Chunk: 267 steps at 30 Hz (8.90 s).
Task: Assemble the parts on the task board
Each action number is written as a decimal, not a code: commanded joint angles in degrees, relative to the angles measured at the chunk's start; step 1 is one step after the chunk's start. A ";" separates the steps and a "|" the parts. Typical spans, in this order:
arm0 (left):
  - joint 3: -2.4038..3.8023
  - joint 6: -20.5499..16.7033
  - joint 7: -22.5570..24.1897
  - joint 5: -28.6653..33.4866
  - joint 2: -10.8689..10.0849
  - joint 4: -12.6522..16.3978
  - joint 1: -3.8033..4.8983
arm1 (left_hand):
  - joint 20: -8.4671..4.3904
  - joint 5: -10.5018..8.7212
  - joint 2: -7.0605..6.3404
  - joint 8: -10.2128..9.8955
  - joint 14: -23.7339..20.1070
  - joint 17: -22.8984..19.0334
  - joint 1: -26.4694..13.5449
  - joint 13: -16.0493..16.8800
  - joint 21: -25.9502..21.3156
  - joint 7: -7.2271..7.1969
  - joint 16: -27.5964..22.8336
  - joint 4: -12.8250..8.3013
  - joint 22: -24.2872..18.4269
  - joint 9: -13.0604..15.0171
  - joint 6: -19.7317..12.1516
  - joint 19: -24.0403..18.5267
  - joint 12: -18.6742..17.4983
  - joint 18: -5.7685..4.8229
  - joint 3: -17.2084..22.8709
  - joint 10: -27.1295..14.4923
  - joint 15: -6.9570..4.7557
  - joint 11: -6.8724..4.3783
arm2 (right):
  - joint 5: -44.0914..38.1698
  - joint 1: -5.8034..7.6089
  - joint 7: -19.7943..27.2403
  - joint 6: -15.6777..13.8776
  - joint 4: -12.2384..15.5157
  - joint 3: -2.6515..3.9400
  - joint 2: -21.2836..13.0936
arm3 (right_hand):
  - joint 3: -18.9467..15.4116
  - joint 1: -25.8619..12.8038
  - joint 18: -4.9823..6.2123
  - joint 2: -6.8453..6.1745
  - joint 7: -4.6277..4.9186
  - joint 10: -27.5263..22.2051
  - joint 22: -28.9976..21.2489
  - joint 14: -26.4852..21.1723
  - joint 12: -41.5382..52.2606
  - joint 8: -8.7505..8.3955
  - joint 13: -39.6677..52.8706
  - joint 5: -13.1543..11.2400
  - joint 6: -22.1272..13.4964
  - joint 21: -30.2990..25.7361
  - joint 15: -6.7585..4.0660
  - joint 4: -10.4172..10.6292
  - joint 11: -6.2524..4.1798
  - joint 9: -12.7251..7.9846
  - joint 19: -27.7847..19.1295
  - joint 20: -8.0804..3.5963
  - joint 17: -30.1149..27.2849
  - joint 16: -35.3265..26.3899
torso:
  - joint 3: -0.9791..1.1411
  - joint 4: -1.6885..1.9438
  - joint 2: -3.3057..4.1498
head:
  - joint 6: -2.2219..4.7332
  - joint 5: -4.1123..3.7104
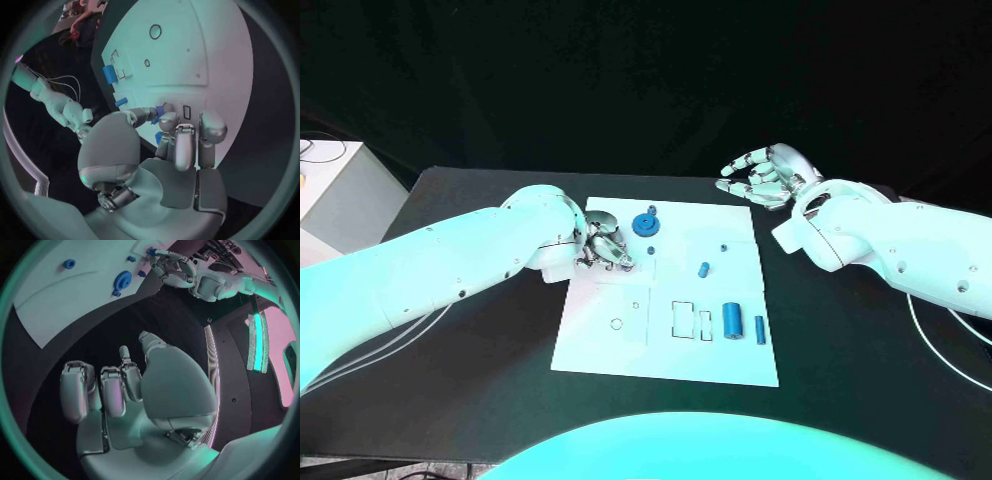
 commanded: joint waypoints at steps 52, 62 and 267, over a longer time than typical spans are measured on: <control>-1.31 24.14 -0.54 -1.45 13.05 -17.08 7.67 | 0.05 8.23 0.94 0.07 4.88 11.68 -0.27 1.33 1.19 0.00 0.77 -11.99 2.16 0.69 1.78 0.44 0.89 -0.79 8.99 1.00 0.24 -0.17 | 5.93 -0.39 10.00 -5.29 -2.42 -0.01 2.10 | 10.69 -1.15 9.18 -2.86 0.60 -24.45 -38.74 -11.74 -47.10 3.10 -38.45 1.67 -1.46 -64.41 0.79 -0.73 0.52 1.70 -14.75 1.13 -36.08 -51.09 | 0.02 0.09 0.05 | -0.16 0.08; -2.34 24.25 -0.66 -1.67 13.61 -17.32 7.63 | 0.04 8.34 0.96 0.08 4.88 11.66 -0.29 1.41 1.19 -0.02 0.76 -12.02 2.16 0.72 1.80 0.44 0.95 -0.79 8.95 1.06 0.23 -0.18 | 10.58 -0.40 13.85 -7.16 -2.95 -0.01 2.26 | 15.02 -3.62 9.05 -3.87 2.21 -22.38 -50.87 -16.52 -61.21 3.42 -54.89 2.29 -1.72 -75.65 3.57 -3.16 2.72 1.56 -17.75 3.90 -39.94 -68.52 | -0.01 0.01 0.08 | -0.16 0.24; -3.31 24.12 -0.59 -3.57 11.99 -16.41 6.55 | -0.56 5.45 0.37 -1.06 5.22 12.69 -8.13 3.08 0.55 -1.43 1.44 2.81 2.81 0.63 5.00 1.33 2.41 -1.05 -15.53 3.03 -0.37 -1.10 | 12.68 -0.75 14.53 -4.60 -3.30 -0.01 1.98 | 15.87 -5.59 9.23 -3.30 4.42 -22.02 -64.76 -20.45 -69.44 -1.59 -69.97 4.44 -2.63 -77.20 6.75 -8.05 5.25 -0.61 -23.95 7.39 -49.55 -80.80 | 0.01 0.04 0.01 | -0.16 0.21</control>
